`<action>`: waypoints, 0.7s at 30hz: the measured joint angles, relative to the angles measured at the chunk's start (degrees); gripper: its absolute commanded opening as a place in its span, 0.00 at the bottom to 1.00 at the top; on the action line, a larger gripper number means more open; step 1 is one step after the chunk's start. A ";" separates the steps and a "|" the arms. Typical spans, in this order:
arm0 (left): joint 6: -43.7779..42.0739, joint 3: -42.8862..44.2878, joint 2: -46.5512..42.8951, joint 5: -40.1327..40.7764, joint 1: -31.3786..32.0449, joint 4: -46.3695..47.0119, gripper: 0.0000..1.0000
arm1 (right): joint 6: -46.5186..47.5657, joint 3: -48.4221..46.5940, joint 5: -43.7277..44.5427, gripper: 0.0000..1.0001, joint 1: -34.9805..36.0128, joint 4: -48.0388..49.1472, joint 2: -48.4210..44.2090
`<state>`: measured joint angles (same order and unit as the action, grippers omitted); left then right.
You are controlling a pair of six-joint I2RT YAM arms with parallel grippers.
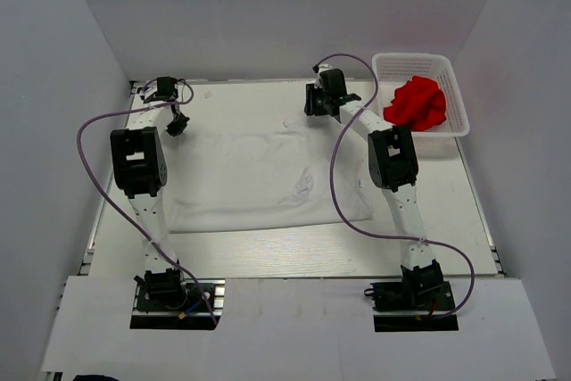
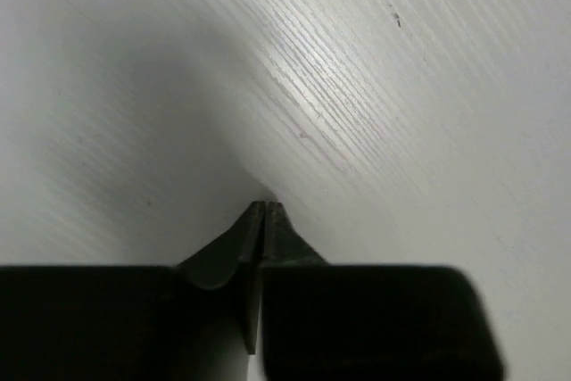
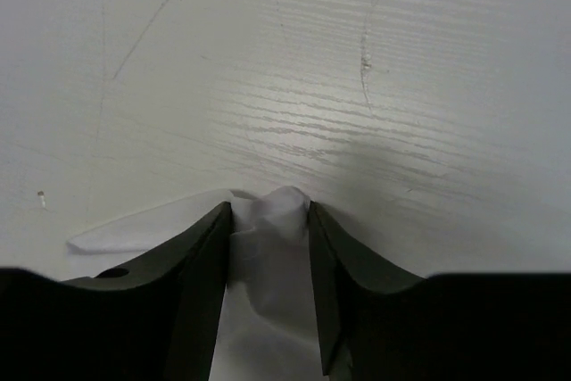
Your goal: Fold and stack the t-shirts
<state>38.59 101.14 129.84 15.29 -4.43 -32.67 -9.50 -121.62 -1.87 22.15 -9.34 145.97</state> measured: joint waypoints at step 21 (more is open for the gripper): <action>-2.23 -9.53 -6.69 -1.25 1.18 3.87 0.00 | 0.92 14.58 -0.63 0.00 0.52 6.45 -10.19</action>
<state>36.36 91.61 123.15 14.04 -3.25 -28.80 -8.58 -107.04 -2.50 22.68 -2.90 135.79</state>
